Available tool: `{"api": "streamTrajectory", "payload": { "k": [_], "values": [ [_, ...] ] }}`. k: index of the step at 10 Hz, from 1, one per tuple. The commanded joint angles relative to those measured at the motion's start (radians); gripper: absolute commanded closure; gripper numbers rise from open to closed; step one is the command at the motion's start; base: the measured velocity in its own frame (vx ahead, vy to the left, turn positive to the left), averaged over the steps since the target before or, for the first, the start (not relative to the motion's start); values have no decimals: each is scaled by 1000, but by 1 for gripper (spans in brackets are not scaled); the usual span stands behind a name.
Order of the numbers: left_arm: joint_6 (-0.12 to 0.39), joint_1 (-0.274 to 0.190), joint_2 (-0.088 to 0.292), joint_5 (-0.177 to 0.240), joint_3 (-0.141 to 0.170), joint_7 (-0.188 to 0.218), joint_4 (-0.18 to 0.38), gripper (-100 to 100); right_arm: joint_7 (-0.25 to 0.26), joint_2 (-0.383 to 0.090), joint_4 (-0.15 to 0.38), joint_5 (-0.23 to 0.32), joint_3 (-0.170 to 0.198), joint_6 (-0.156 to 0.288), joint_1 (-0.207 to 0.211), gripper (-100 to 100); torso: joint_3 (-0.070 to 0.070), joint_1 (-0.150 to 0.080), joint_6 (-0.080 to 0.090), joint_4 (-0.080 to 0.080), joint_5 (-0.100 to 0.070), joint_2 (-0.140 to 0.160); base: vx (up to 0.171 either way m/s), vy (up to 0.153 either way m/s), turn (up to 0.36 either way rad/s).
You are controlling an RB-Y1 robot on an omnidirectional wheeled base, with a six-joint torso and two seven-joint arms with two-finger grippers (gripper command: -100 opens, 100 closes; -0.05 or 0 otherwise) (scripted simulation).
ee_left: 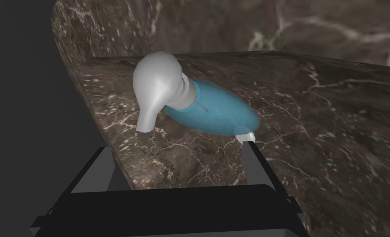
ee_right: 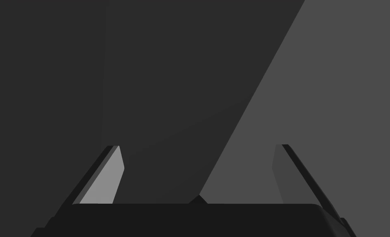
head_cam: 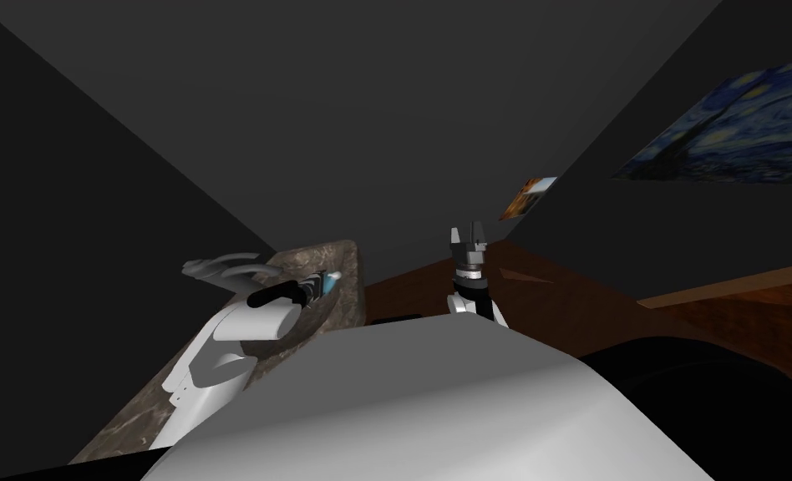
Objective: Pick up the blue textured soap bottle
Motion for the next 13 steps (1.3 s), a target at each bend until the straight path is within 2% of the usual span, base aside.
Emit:
{"api": "streamTrajectory", "payload": {
  "k": [1, 5, 6, 9, 11, 12, 13],
  "values": [
    [50, -12, -1, 10, 8, 8, -12, -100, 0, 0, 0, 0, 0, 0, 0, 0, 0, 0, 0, 0, 0, 0, 49, 23, -32],
    [153, -33, -6, 32, 18, 24, -48, -100, 0, 0, 0, 0, 0, 0, 0, 0, 0, 0, 0, 0, 0, 0, 61, 36, -35],
    [163, -33, -6, 32, 18, 24, -48, -100, 0, 0, 0, 0, 0, 0, 0, 0, -1, 1, 0, 0, 0, -1, 58, 30, -20],
    [244, -31, -13, 51, 15, 35, -101, -100, 0, 0, 0, 0, 0, 0, 0, 0, 0, 0, 0, 0, 0, 0, 53, 25, -29],
    [275, -23, -16, 59, 10, 38, -138, -100, 0, 0, 0, 0, 0, 0, 0, 0, 0, 0, 0, 0, 0, -1, 52, 26, -18],
    [266, -28, -14, 58, 13, 37, -126, -100, 0, 0, 0, 0, 0, 0, 0, 0, 0, 0, 0, 0, 0, 0, 17, 11, -3],
    [271, -28, -14, 59, 13, 38, -128, 0, 0, 0, 0, 0, 0, 0, 0, 0, 1, -1, 0, 0, 0, 2, 0, 0, 0]
  ]
}}
